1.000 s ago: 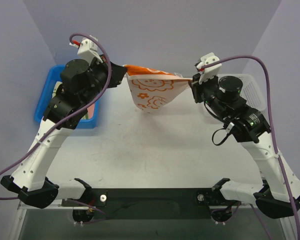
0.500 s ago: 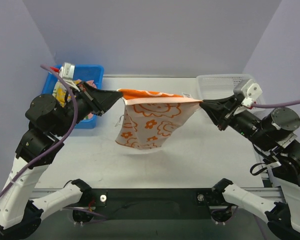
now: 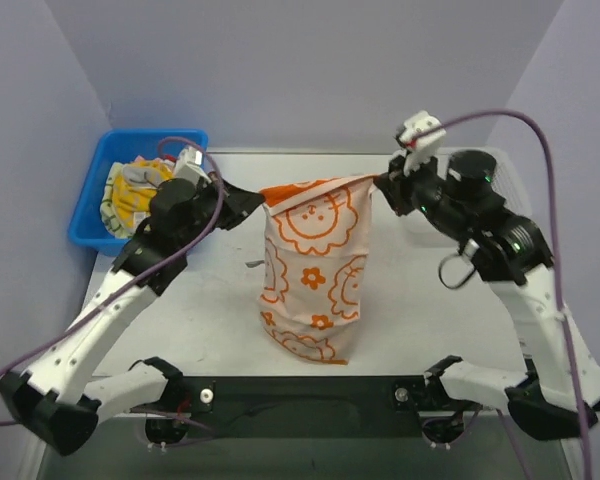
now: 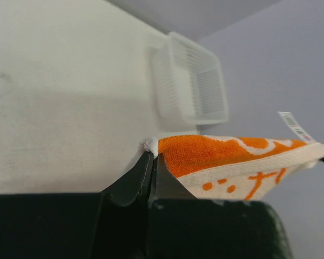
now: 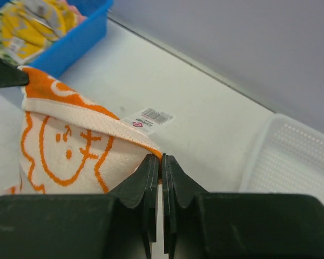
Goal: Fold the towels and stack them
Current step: Flatten out the crumpled towel
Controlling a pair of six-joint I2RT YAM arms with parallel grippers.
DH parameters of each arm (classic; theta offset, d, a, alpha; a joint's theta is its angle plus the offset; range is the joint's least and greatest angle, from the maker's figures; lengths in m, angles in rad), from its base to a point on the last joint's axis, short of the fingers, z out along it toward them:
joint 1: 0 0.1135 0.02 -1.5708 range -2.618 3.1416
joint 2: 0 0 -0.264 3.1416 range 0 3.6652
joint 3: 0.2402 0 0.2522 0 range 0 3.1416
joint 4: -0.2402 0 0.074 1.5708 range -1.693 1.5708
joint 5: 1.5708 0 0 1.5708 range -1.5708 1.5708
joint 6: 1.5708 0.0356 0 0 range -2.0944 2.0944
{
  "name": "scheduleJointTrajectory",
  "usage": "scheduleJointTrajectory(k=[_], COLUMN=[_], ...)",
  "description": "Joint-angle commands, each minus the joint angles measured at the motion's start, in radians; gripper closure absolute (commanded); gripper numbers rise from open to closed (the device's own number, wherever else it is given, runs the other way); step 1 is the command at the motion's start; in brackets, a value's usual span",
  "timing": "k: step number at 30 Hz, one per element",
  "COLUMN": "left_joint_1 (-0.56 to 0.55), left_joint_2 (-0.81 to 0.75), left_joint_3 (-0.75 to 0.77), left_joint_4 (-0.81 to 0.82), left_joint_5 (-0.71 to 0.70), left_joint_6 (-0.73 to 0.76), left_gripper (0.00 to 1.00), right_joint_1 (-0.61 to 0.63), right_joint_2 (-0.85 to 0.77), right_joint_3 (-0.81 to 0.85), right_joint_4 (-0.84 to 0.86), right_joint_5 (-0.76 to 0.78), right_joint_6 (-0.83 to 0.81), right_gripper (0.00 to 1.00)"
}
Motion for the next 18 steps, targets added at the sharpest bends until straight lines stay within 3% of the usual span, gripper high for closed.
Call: scheduleJointTrajectory(k=[1,3,7,11,13,14,16,17,18], left_joint_1=[0.105,0.148,0.204,0.231,0.237,0.242,0.256,0.259,0.265], left_joint_2=[0.225,0.339,0.719,0.993,1.091,1.114,1.156,1.159,1.151], left_joint_3=[-0.091,-0.085,0.055,0.357,0.428,0.480,0.510,0.518,0.516], left_joint_4=[0.172,0.262,0.353,0.315,0.327,0.326,0.330,0.339,0.346], left_joint_5=[0.004,0.046,0.173,0.239,0.256,0.256,0.256,0.255,0.255], left_joint_6=[-0.073,-0.113,-0.126,-0.067,-0.052,-0.041,-0.037,-0.032,-0.029], left_gripper=[1.00,1.00,1.00,1.00,0.97,0.92,0.64,0.53,0.44], right_joint_1=[-0.108,-0.146,-0.189,-0.223,-0.243,-0.249,-0.264,-0.268,-0.269], right_joint_2=[0.188,0.323,0.607,0.903,0.981,1.046,1.097,1.127,1.134], right_joint_3=[-0.033,-0.039,0.067,0.281,0.358,0.418,0.472,0.489,0.505], right_joint_4=[0.095,0.143,0.188,0.206,0.211,0.212,0.215,0.215,0.217], right_joint_5=[0.023,0.022,0.009,0.047,0.067,0.067,0.070,0.090,0.108], right_joint_6=[0.040,0.034,0.032,0.044,0.049,0.057,0.072,0.095,0.106], right_gripper=[1.00,1.00,1.00,1.00,1.00,1.00,0.98,0.75,0.63])
